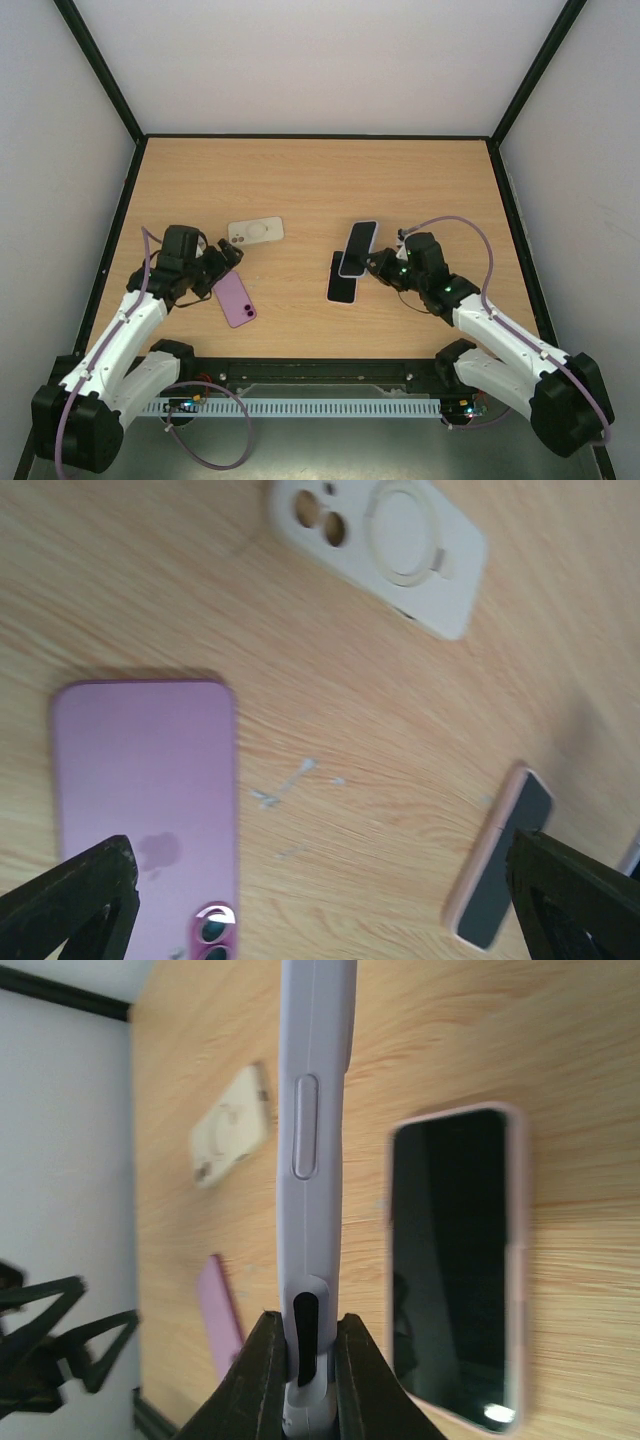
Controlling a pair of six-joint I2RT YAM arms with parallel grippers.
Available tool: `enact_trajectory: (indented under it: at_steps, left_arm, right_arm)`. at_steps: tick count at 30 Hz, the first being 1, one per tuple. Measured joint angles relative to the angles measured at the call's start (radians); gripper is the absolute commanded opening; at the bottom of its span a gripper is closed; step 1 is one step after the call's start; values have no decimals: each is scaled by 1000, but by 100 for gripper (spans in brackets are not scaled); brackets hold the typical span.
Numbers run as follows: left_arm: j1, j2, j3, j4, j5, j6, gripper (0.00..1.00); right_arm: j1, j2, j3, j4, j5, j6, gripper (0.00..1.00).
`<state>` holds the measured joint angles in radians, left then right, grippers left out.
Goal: Put the phone into the phone case
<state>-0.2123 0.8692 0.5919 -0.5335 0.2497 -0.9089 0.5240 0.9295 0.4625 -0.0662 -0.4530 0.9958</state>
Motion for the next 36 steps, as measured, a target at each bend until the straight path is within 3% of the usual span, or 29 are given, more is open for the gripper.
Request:
enact_trajectory:
  at_steps: [7, 15, 24, 30, 36]
  left_arm:
    - [4, 6, -5, -66, -117, -2, 99]
    - [4, 90, -43, -77, -145, -2, 99]
    - [4, 117, -47, -43, -178, 12, 99]
    - [5, 198, -14, 8, -172, 51, 99]
    - [49, 310, 62, 109, -117, 106, 99]
  right_arm:
    - [-104, 84, 0, -117, -31, -83, 5]
    - [-150, 125, -6, -154, -25, -143, 9]
    - [-188, 170, -19, -180, -11, -182, 22]
    - [-191, 202, -19, -185, 21, -185, 39]
    - [-191, 189, -17, -203, 78, -186, 66]
